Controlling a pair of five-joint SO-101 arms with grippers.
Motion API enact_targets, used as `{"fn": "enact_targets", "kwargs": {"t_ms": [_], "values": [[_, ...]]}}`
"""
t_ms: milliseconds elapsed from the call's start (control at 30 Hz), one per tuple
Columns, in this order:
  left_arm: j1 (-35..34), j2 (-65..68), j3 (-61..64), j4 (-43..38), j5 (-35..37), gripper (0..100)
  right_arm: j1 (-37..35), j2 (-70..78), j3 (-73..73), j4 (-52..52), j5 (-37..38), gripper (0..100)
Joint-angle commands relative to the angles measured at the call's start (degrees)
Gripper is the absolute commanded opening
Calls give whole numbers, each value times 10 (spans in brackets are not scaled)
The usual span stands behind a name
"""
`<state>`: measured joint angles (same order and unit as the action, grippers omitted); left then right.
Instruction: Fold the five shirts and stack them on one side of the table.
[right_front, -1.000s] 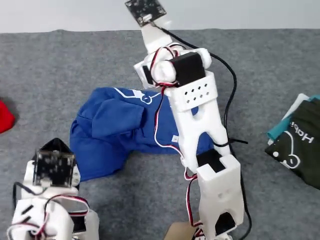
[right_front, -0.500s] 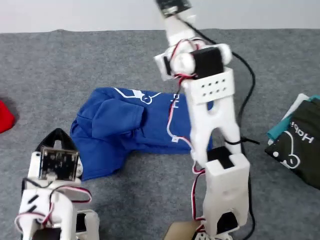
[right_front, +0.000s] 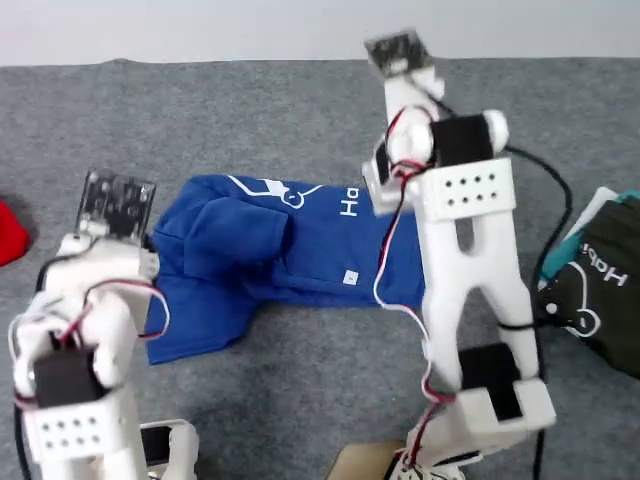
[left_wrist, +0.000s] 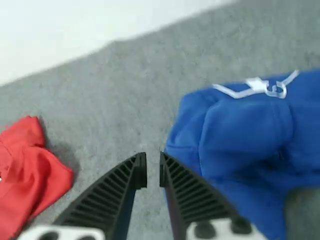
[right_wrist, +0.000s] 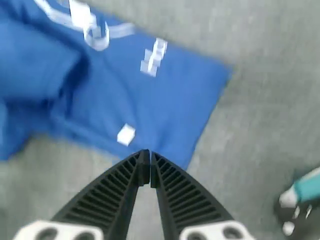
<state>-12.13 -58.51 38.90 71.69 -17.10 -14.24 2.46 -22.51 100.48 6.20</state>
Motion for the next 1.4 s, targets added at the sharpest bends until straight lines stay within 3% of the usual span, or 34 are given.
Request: {"fn": "enact_targets", "kwargs": {"t_ms": [0, 200, 300, 533, 1033, 1367], "values": [[-1, 37, -48, 21, -26, 62, 0, -65, 106, 23, 32, 16], [-4, 38, -16, 18, -38, 62, 4, -65, 232, 11, 194, 16], [-33, 42, 0, 15, -51, 62, 4, -65, 272, -15, 215, 27], [-97, 41, 73, -67, -80, 62, 4, -14, 325, -40, 285, 223], [-95, 41, 117, -102, -87, 62, 34, 217, 175, -90, 324, 229], [-94, 42, 121, -102, -87, 62, 51, 282, 118, -88, 324, 228]]}}
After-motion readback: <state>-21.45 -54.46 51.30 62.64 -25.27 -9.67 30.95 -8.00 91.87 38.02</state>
